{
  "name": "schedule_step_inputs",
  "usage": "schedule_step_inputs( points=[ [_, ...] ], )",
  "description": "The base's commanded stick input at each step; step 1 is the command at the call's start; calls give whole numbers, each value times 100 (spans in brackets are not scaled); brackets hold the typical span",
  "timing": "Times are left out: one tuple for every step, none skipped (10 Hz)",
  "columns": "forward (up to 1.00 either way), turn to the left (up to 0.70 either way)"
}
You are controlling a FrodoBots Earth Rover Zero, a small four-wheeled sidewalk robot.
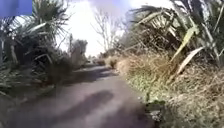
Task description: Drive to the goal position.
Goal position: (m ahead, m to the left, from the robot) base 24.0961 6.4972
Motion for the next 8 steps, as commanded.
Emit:
schedule_step_inputs(
  points=[
    [85,0],
    [85,0],
    [85,0],
    [85,0],
    [85,0],
    [85,0],
    [85,0],
    [85,0]
  ],
)
